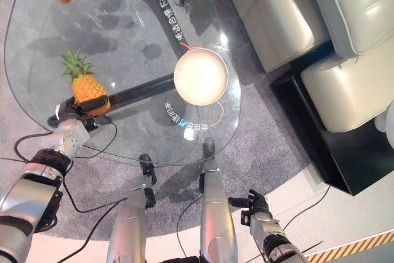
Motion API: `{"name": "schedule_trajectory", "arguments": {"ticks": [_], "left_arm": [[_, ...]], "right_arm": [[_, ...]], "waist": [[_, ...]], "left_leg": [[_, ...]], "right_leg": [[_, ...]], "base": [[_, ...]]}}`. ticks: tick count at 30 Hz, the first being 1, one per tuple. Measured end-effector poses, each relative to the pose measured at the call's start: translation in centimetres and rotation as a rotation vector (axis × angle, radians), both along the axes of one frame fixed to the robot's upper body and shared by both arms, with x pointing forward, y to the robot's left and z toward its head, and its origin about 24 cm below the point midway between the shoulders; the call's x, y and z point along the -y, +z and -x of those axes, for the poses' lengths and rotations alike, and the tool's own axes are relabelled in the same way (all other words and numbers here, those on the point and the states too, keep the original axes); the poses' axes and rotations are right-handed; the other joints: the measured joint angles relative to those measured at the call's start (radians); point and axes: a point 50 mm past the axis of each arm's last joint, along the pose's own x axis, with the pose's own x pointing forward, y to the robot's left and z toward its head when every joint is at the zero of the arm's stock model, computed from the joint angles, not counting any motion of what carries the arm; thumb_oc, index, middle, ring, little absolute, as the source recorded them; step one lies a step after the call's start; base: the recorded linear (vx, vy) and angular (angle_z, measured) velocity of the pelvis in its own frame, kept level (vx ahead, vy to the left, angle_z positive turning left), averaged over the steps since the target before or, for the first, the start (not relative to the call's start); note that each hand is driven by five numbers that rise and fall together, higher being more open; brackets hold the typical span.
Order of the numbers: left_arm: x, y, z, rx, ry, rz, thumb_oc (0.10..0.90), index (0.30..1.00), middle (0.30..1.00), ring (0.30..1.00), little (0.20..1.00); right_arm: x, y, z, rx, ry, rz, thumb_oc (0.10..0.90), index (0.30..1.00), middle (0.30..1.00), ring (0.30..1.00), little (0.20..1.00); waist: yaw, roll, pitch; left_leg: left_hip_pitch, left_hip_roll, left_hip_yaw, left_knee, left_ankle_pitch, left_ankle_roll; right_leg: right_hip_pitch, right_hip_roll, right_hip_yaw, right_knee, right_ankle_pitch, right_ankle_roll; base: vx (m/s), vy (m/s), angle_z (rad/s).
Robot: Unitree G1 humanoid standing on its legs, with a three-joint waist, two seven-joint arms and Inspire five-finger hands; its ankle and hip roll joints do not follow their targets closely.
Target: Pick up the fruit to the plate
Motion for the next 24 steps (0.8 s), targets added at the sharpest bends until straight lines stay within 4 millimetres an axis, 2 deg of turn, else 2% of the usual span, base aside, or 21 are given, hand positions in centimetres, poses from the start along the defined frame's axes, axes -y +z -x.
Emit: {"name": "schedule_trajectory", "arguments": {"ticks": [8,12,17,24], "left_arm": [[0.3,-1.3,1.3,0.04,-0.037,0.029,0.1,0.3,0.3,0.3,0.2],[0.5,-2.6,2.5,0.027,-0.06,0.037,0.1,0.3,0.3,0.3,0.2],[0.3,-3.6,4.1,0.039,-0.063,0.052,0.1,0.3,0.3,0.3,0.2],[1.0,-3.1,5.6,0.106,-0.13,-0.052,0.1,0.3,0.3,0.3,0.2]], "right_arm": [[1.0,1.8,-1.0,0.134,-0.169,0.067,0.8,0.9,0.9,0.9,0.9],[0.8,3.0,-1.5,0.238,-0.231,0.07,0.8,0.9,0.9,0.9,0.9],[-0.7,6.2,-2.9,0.441,-0.231,0.02,0.8,0.9,0.9,0.9,0.9],[-2.5,10.3,-4.1,0.667,-0.128,0.023,0.8,0.9,0.9,0.9,0.9]], "waist": [[0.024,0.002,0.001],[0.038,0.008,0.003],[0.058,0.018,0.006],[0.104,0.021,0.008]], "left_leg": [[0.043,0.001,-0.015,-0.014,0.002,-0.007],[0.076,0.0,-0.02,-0.023,0.005,-0.003],[0.11,-0.001,-0.034,-0.03,0.006,-0.004],[0.141,-0.002,-0.05,-0.034,0.006,-0.005]], "right_leg": [[0.045,-0.001,-0.02,0.0,-0.012,-0.001],[0.08,-0.002,-0.025,-0.004,-0.018,0.001],[0.121,-0.003,-0.04,-0.005,-0.03,0.001],[0.16,-0.005,-0.057,-0.005,-0.04,0.001]], "base": [[-0.01,-0.011,0.05],[-0.01,-0.015,0.03],[-0.01,-0.016,0.07],[-0.01,-0.006,0.05]]}}
